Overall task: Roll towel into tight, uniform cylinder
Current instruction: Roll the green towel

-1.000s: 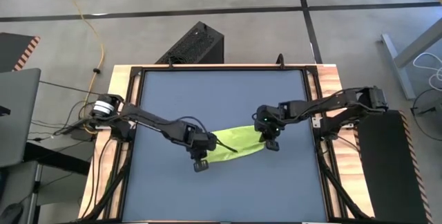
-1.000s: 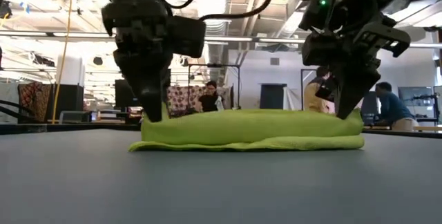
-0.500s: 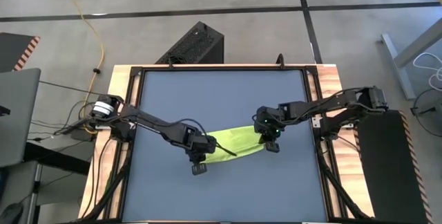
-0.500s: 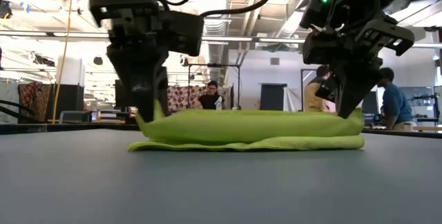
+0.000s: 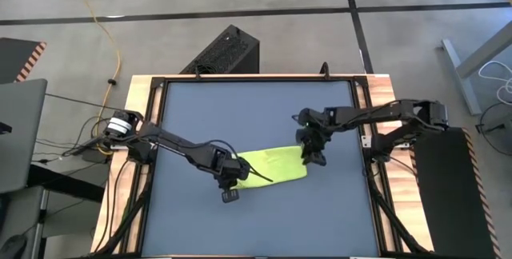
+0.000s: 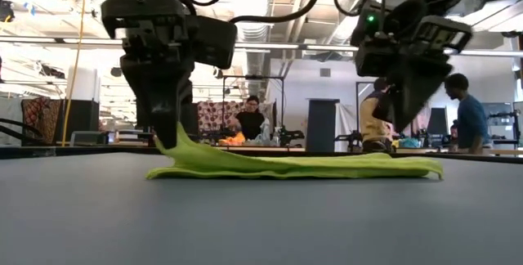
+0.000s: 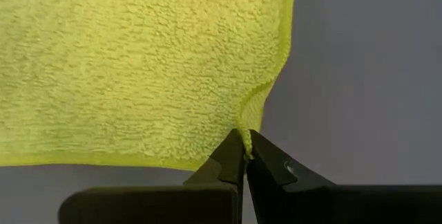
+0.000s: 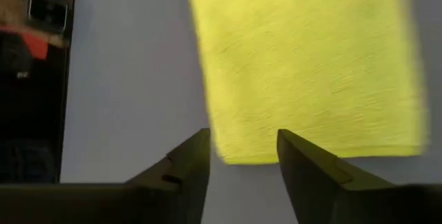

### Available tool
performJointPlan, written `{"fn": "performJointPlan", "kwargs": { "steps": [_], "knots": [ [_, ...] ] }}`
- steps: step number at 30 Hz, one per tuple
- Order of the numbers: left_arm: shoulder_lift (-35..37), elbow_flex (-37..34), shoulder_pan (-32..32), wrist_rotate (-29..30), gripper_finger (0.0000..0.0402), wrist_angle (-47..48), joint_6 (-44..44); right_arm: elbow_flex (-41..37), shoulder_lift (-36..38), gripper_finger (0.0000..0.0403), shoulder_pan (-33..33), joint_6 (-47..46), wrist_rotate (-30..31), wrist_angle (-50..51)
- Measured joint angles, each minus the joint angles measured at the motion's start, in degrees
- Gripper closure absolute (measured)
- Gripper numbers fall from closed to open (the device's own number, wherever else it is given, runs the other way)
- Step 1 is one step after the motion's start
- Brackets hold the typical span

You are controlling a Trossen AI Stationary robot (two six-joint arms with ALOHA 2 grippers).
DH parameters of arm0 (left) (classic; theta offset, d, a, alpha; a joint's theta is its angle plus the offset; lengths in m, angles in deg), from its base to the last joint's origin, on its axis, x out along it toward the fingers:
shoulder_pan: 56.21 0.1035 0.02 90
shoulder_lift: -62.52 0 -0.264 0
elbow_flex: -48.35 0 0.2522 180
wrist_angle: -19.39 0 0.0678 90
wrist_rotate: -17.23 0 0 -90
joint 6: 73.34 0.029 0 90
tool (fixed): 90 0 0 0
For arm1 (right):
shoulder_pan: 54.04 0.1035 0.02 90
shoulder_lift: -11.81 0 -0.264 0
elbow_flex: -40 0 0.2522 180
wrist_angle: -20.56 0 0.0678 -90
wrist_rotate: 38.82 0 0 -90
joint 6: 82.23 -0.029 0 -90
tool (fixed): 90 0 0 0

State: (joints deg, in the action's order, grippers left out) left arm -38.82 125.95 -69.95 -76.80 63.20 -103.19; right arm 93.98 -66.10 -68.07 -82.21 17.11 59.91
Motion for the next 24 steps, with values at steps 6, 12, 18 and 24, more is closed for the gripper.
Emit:
{"fn": "performJointPlan", "kwargs": {
  "steps": [6,12,18,24],
  "knots": [
    [0.0,0.0,-0.6,0.5,0.0381,0.1,-1.0,0.3,-0.1,0.0197,-5.5,6.1,8.0,-6.6],
    [0.5,0.0,-0.5,-0.4,0.0314,2.6,-4.0,0.3,-2.0,0.0202,-7.1,9.4,8.1,-7.5],
    [4.5,0.0,-0.4,0.7,0.0245,8.1,-7.2,0.3,-7.1,0.0202,-7.1,11.3,7.2,-9.1],
    [11.8,-0.2,0.3,18.0,0.0220,7.7,-6.3,0.3,-10.4,0.0203,-7.1,12.7,7.2,-10.1]
  ]
}}
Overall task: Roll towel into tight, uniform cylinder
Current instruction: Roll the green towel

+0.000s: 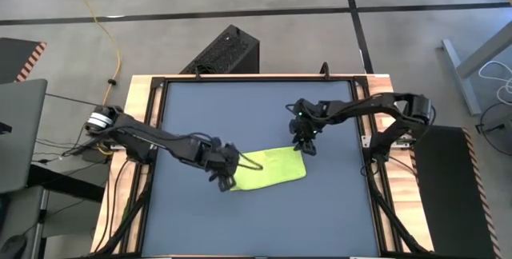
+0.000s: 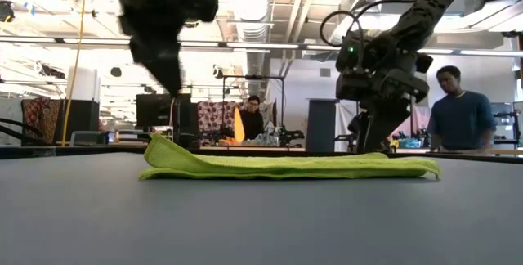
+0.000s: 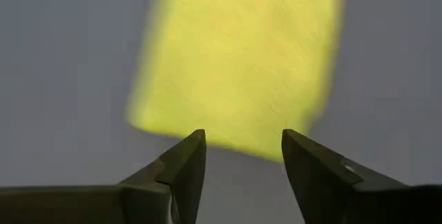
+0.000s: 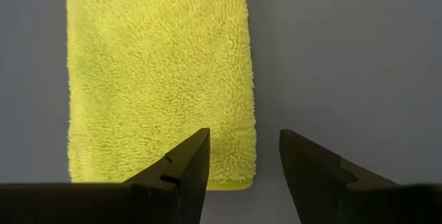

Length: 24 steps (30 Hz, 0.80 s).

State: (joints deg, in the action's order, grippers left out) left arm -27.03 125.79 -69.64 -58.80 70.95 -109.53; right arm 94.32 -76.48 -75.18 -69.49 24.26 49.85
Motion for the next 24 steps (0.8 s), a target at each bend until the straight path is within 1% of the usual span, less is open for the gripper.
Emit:
{"fn": "performJointPlan", "kwargs": {
  "steps": [1,2,6,8,10,11,14,15,24],
  "knots": [
    [0.5,-0.5,0.8,2.5,0.0219,-0.3,-0.3,0.0,-0.5,0.0203,0.0,0.2,-0.1,-0.3],
    [0.7,-1.3,1.9,3.5,0.0219,-1.0,-0.3,0.0,-1.1,0.0203,0.0,0.3,0.0,-0.8],
    [0.3,-7.7,6.9,1.5,0.0219,-9.4,0.6,0.0,-3.0,0.0203,0.0,0.4,-0.2,-2.9],
    [0.3,-10.8,9.2,1.6,0.0219,-15.2,0.5,0.0,-3.8,0.0203,0.0,0.3,-0.5,-3.5],
    [0.3,-13.3,11.0,1.6,0.0219,-18.9,0.5,0.1,-4.4,0.0203,0.0,0.0,-0.6,-4.2],
    [0.4,-14.3,11.8,0.9,0.0219,-20.0,0.4,0.1,-4.6,0.0203,0.0,-0.1,-0.7,-4.4],
    [0.4,-17.5,13.0,-5.3,0.0219,-26.5,1.5,0.1,-4.6,0.0208,0.0,-0.3,-0.6,-4.5],
    [0.4,-18.4,13.0,-6.5,0.0219,-28.1,1.8,0.1,-4.6,0.0211,0.0,-0.5,-0.6,-4.5],
    [0.4,-23.6,12.9,-7.3,0.0219,-30.1,1.6,0.0,-4.6,0.0234,0.1,-0.7,-0.1,-4.6]
  ]
}}
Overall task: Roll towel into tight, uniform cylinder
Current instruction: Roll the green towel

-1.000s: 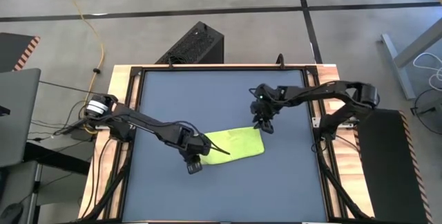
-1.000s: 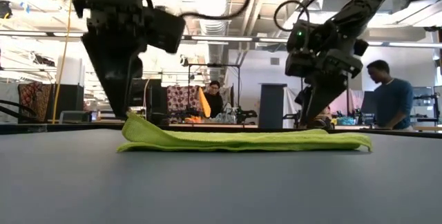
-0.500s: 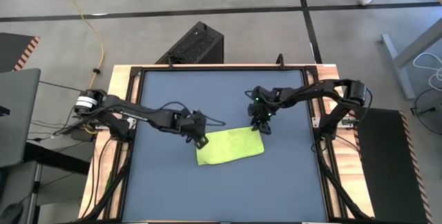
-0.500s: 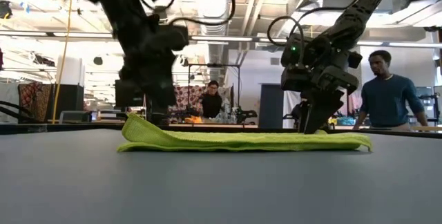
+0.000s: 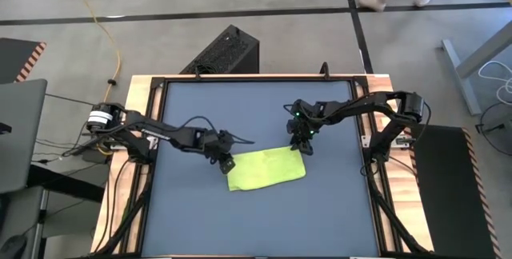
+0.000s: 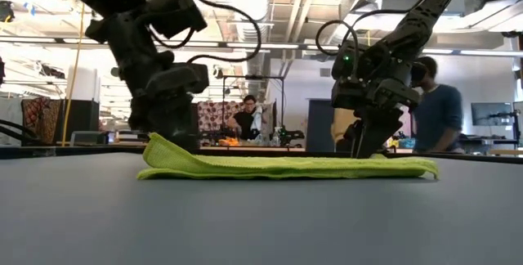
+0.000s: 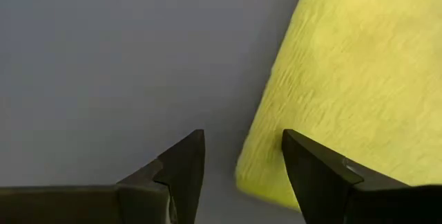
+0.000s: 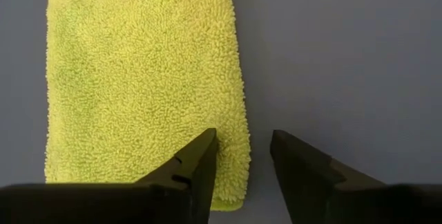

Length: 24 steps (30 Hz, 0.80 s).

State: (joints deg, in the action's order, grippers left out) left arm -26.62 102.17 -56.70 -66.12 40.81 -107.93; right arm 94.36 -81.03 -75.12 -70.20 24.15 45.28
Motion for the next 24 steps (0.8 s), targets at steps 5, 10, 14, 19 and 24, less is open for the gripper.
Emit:
{"fn": "performJointPlan", "kwargs": {
  "steps": [5,10,14,19,24],
  "knots": [
    [-0.7,-2.4,0.0,-0.9,0.0219,-3.3,0.0,0.0,0.0,0.0241,0.0,0.0,0.2,0.0],
    [-3.3,-2.5,0.0,-1.9,0.0230,-6.1,0.5,0.0,0.0,0.0263,0.0,0.0,0.4,0.4],
    [-3.6,-2.5,0.1,-2.5,0.0312,-5.6,0.5,0.0,0.0,0.0315,0.0,0.0,0.7,1.1],
    [-1.8,-1.9,0.8,-5.4,0.0394,-5.7,0.3,0.6,0.5,0.0389,-0.3,1.3,0.6,4.2],
    [6.2,3.4,4.7,-4.5,0.0401,-1.3,9.1,7.8,4.8,0.0389,-1.4,7.7,8.1,14.9]
  ]
}}
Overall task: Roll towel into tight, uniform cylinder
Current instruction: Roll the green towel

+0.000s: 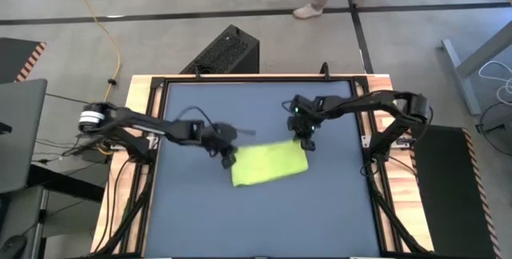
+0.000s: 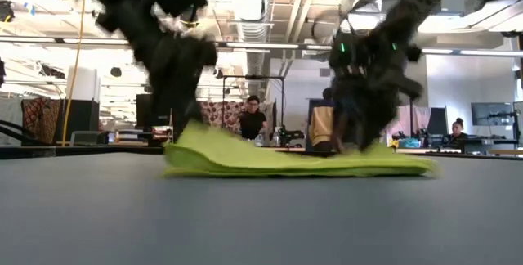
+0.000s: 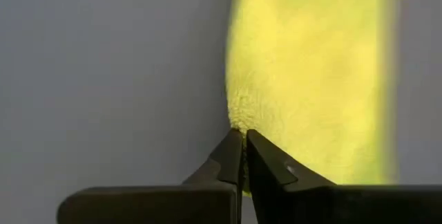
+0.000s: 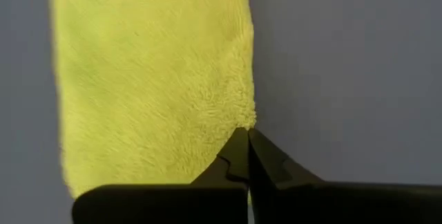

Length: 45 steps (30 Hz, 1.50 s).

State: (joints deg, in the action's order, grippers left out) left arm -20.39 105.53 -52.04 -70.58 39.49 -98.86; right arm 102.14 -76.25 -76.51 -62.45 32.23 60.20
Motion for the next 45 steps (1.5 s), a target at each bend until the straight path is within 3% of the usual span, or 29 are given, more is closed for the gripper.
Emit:
{"fn": "performJointPlan", "kwargs": {
  "steps": [7,10,13,16,20,24,27,32,37,45],
  "knots": [
    [10.9,13.3,4.2,12.1,0.0401,14.6,14.9,10.6,8.4,0.0394,-0.8,12.1,14.6,3.3],
    [13.3,17.5,4.2,15.5,0.0401,20.5,20.0,11.1,12.6,0.0394,-0.8,15.9,16.2,3.5],
    [13.6,18.0,0.9,13.6,0.0401,21.9,19.3,6.4,16.3,0.0394,0.7,15.4,15.5,2.0],
    [9.4,14.3,-6.1,13.0,0.0401,19.7,14.1,-4.0,19.2,0.0394,5.1,12.6,14.3,-5.4],
    [-4.0,7.6,-16.6,12.8,0.0401,8.0,4.3,-18.7,20.2,0.0394,14.0,7.9,17.2,-20.1],
    [-16.1,8.4,-23.5,9.6,0.0402,-0.6,-4.0,-25.1,20.1,0.0387,20.6,0.3,18.4,-25.0],
    [-21.2,10.8,-26.0,8.5,0.0401,-1.3,-7.5,-26.3,20.2,0.0352,23.0,-3.8,18.8,-25.1],
    [-23.0,12.3,-27.2,8.1,0.0401,-0.6,-9.2,-25.3,20.5,0.0281,22.6,-10.8,18.1,-21.7],
    [-22.5,12.2,-27.1,7.4,0.0401,3.7,-10.6,-20.4,21.4,0.0215,20.2,-14.0,7.5,-11.9],
    [-21.2,12.2,-26.8,2.9,0.0396,8.2,-10.7,-21.1,19.5,0.0187,13.1,-13.8,5.5,-23.7]
  ]
}}
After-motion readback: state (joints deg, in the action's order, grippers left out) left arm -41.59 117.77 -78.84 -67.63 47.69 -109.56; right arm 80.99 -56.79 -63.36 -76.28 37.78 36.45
